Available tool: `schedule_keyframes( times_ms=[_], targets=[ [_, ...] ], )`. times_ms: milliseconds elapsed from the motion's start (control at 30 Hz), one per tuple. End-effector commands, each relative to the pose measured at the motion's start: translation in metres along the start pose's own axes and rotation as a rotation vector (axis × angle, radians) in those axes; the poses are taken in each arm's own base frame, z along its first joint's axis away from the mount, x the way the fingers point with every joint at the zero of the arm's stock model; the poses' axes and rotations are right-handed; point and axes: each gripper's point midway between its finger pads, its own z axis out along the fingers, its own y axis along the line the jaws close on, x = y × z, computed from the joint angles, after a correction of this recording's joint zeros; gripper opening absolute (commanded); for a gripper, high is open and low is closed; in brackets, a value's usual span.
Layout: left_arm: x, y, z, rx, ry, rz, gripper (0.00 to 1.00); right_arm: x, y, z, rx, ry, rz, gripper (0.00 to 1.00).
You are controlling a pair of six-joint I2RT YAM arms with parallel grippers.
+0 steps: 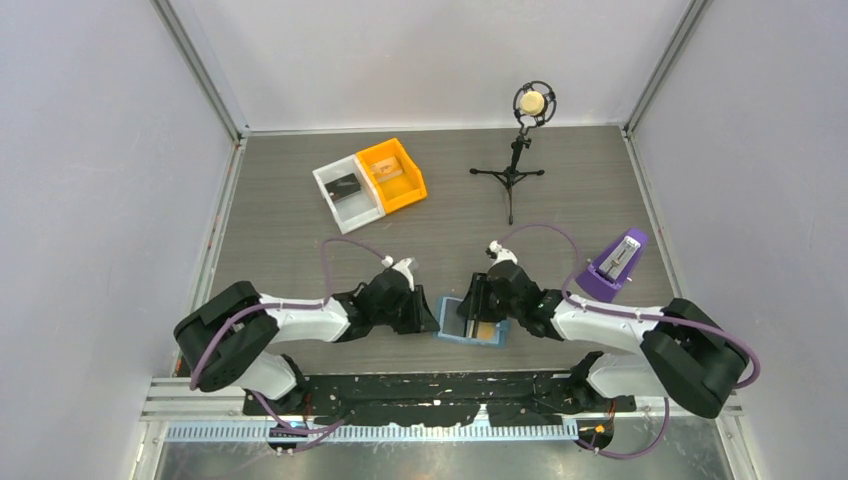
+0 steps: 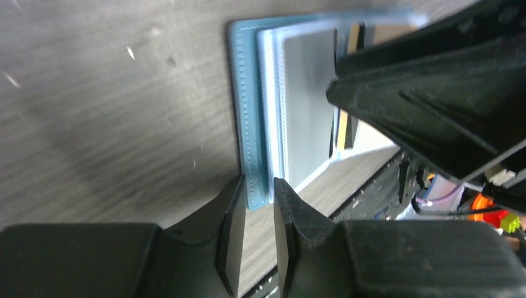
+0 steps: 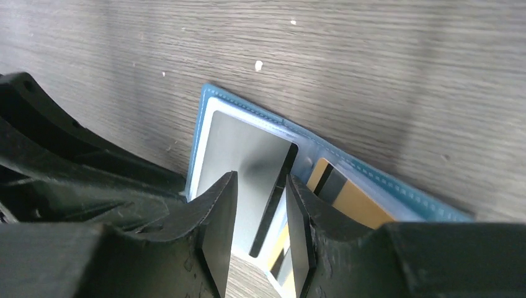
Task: Take the credit cards out of the card holder
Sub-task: Remove the credit card from the card holder.
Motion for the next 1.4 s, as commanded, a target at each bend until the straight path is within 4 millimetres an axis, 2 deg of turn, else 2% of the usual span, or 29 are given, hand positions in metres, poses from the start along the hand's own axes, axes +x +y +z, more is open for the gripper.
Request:
schedule_keyframes(
  times_ms=[0,167,267,367,500,600,733,1033,1133,1367],
  targets=[
    [0.018,0.003,-0.009,0.005,0.0,-0.038,0.25,-0.007,0.03,0.006,-0.142,0.012,-0.151,0.43],
    [0.016,0.027,-0.026,-0.094,-0.068,-0.091,0.23,-0.006,0.047,0.004,-0.23,0.054,-0.284,0.43],
    [0.008,0.027,-0.032,-0.11,-0.107,-0.086,0.24,-0.01,0.049,-0.001,-0.219,0.066,-0.325,0.43],
    [0.002,0.017,-0.034,-0.086,-0.113,-0.062,0.24,-0.013,0.048,-0.008,-0.199,0.066,-0.343,0.43],
    [-0.01,-0.003,-0.034,-0.051,-0.118,-0.015,0.24,-0.008,0.043,-0.016,-0.18,0.088,-0.321,0.43],
    [-0.016,-0.025,-0.032,0.007,-0.101,0.03,0.23,-0.004,0.039,-0.018,-0.178,0.087,-0.304,0.42],
    [-0.02,-0.033,-0.027,0.02,-0.096,0.05,0.16,-0.002,0.04,-0.019,-0.196,0.096,-0.309,0.38],
    [-0.011,-0.019,-0.008,-0.011,-0.057,0.046,0.12,0.001,0.041,-0.012,-0.267,0.125,-0.287,0.36],
    [-0.011,-0.016,-0.003,-0.03,-0.046,0.061,0.12,0.004,0.034,-0.006,-0.254,0.139,-0.279,0.36],
    [-0.002,0.011,0.002,-0.122,-0.033,0.061,0.12,0.003,0.013,0.003,-0.178,0.143,-0.287,0.36]
  ],
)
